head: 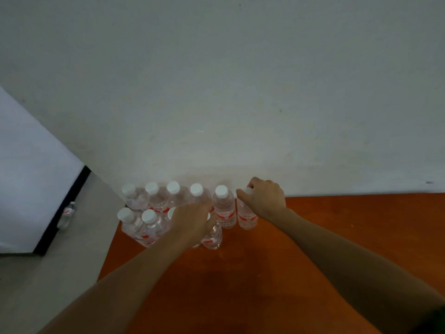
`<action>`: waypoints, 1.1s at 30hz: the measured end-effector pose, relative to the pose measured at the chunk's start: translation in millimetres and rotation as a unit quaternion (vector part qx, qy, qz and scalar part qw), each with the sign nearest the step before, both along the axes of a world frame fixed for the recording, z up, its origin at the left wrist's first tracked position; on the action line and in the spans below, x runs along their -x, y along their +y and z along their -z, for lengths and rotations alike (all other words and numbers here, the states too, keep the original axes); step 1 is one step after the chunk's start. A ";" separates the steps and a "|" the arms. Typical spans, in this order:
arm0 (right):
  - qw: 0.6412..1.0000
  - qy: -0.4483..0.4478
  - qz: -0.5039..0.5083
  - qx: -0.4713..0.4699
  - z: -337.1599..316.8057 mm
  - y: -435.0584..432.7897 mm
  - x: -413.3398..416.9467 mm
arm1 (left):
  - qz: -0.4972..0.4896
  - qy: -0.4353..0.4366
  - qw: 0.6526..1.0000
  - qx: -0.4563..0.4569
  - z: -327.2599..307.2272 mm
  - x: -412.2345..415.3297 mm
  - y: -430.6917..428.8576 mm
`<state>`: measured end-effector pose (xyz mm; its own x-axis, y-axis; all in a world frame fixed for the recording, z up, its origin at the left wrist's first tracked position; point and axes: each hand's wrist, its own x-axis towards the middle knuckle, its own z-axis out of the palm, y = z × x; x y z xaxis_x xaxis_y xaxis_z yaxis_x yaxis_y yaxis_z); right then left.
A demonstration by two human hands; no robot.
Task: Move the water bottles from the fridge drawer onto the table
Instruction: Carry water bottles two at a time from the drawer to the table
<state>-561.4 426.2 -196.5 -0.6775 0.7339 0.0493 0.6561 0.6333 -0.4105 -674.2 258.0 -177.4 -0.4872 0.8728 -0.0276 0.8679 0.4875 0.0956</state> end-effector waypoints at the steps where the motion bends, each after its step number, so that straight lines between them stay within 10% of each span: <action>1: 1.000 0.004 0.000 0.001 0.8 -0.7 1.3 | 0.004 0.003 1.000 -0.007 -1.2 0.6 0.2; 16: 0.994 -0.023 0.079 0.069 -37.4 -50.4 -74.6 | 0.062 0.057 0.995 -0.046 -43.4 -25.8 -41.7; 33: 0.947 -0.066 0.309 0.049 -95.6 -216.2 -429.6 | 0.368 0.048 0.928 0.024 -80.8 -318.3 -82.5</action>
<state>-131.8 210.0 -100.8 -0.1120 0.9891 -0.0952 0.9391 0.0740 -0.3356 -355.8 175.5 -96.6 0.2377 0.9694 -0.0617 0.9711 -0.2384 -0.0050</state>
